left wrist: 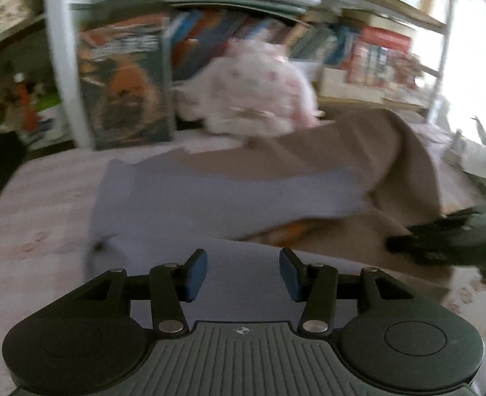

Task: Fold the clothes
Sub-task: 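Lift the sweater with both grippers and shake it open, then lay the sweater flat on the desk with both grippers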

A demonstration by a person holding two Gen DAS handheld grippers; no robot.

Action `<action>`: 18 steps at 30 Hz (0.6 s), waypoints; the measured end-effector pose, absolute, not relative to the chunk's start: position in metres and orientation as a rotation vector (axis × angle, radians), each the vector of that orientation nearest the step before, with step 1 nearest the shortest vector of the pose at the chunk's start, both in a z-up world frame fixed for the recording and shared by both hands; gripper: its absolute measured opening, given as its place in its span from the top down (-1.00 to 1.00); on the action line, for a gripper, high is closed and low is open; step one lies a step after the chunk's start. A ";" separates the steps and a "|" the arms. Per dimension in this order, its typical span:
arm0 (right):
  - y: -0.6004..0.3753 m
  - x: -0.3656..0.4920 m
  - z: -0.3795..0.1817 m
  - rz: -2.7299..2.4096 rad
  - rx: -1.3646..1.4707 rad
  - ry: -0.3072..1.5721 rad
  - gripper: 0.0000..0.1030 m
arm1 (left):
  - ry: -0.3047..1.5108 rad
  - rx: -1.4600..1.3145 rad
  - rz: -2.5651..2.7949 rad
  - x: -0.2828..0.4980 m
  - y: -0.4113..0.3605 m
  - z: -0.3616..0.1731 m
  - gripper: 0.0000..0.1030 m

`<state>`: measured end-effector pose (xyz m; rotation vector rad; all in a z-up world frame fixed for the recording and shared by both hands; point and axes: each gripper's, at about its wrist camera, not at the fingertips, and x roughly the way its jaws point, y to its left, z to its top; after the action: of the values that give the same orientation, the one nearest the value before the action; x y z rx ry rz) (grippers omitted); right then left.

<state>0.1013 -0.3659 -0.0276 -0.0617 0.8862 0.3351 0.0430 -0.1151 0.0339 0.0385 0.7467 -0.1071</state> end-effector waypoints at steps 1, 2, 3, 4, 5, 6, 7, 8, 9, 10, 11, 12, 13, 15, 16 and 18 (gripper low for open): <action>-0.365 0.101 -0.027 0.356 -0.083 0.884 0.69 | 0.756 0.053 -0.098 0.044 -0.113 0.032 0.04; -0.363 0.100 -0.027 0.377 -0.104 0.881 0.74 | 0.766 0.068 -0.089 0.045 -0.111 0.030 -0.01; -0.364 0.101 -0.026 0.387 -0.106 0.886 0.75 | 0.776 0.083 -0.080 0.046 -0.108 0.028 -0.04; -0.366 0.103 -0.024 0.391 -0.084 0.896 0.77 | 0.786 0.098 -0.071 0.047 -0.106 0.026 -0.04; -0.371 0.104 -0.020 0.390 -0.035 0.900 0.78 | 0.793 0.108 -0.056 0.048 -0.104 0.022 -0.04; -0.376 0.103 -0.010 0.390 0.016 0.880 0.78 | 0.800 0.117 -0.042 0.049 -0.101 0.019 -0.04; -0.381 0.101 0.001 0.392 0.061 0.850 0.79 | 0.804 0.109 -0.045 0.049 -0.098 0.017 -0.04; -0.385 0.096 0.017 0.395 0.095 0.804 0.79 | 0.804 0.101 -0.053 0.050 -0.094 0.016 -0.04; -0.388 0.089 0.037 0.395 0.115 0.747 0.79 | 0.803 0.104 -0.064 0.051 -0.091 0.017 -0.04; -0.390 0.080 0.055 0.397 0.135 0.697 0.79 | 0.801 0.108 -0.074 0.053 -0.089 0.017 -0.04; -0.393 0.071 0.073 0.399 0.157 0.652 0.79 | 0.787 0.126 -0.079 0.053 -0.087 0.019 -0.04; -0.396 0.060 0.090 0.402 0.175 0.608 0.79 | 0.773 0.144 -0.084 0.054 -0.086 0.021 -0.04; -0.398 0.051 0.101 0.398 0.176 0.586 0.79 | 0.755 0.150 -0.093 0.054 -0.084 0.023 -0.04; -0.398 0.036 0.112 0.385 0.156 0.588 0.79 | 0.730 0.151 -0.122 0.054 -0.083 0.026 -0.04; -0.397 0.031 0.107 0.382 0.150 0.618 0.79 | 0.723 0.146 -0.141 0.056 -0.083 0.027 -0.05; -0.393 0.022 0.083 0.343 0.123 0.717 0.79 | 0.710 0.136 -0.178 0.058 -0.084 0.029 -0.05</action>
<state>0.0223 -0.3927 0.0827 0.1225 0.7170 0.3428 0.0584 -0.0843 0.0286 0.1357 0.7098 -0.1782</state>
